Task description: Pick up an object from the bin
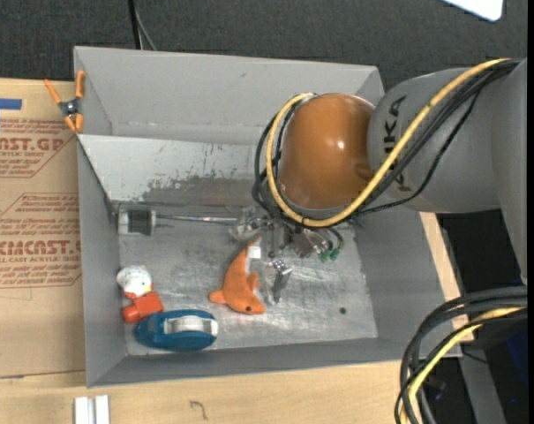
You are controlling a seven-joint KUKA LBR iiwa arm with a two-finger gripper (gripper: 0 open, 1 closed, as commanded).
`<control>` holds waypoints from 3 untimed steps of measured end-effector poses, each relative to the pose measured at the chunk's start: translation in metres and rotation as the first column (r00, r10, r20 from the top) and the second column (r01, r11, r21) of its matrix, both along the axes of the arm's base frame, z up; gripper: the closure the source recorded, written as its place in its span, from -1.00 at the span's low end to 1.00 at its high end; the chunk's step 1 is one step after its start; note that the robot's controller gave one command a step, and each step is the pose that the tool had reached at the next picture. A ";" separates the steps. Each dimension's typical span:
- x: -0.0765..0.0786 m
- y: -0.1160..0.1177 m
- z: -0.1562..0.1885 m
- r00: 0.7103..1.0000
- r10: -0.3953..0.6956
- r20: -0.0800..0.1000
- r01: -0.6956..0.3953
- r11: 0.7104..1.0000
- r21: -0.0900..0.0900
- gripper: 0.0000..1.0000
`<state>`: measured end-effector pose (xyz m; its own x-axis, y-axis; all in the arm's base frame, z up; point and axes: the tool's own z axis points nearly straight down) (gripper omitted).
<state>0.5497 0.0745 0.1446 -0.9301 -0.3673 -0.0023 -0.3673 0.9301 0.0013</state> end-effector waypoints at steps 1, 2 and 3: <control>0.020 0.005 -0.063 0.973 0.233 0.003 -0.233 0.973 -0.002 -1.00; 0.033 0.009 -0.071 0.946 0.324 0.010 -0.324 0.946 -0.002 1.00; 0.033 0.009 -0.071 0.946 0.323 0.011 -0.323 0.946 -0.001 1.00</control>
Offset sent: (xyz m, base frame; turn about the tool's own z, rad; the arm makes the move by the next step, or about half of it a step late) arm 0.0301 0.0064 -0.0746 -0.3301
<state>0.5829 0.0831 0.0731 -0.7614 -0.6481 -0.0117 -0.6481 0.7615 -0.0039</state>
